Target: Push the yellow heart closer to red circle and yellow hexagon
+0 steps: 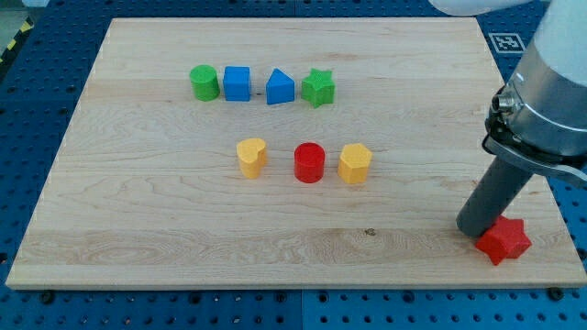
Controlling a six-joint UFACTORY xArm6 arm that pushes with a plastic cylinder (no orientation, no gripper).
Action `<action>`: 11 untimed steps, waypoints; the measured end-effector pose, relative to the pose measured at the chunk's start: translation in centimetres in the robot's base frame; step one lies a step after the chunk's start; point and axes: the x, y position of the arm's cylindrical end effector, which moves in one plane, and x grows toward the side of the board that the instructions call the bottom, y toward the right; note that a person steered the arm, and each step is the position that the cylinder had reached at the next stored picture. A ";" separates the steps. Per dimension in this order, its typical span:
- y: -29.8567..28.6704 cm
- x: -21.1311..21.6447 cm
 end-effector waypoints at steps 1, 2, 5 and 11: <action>-2.6 0.1; -13.1 -0.1; -33.0 -7.7; -8.6 -6.9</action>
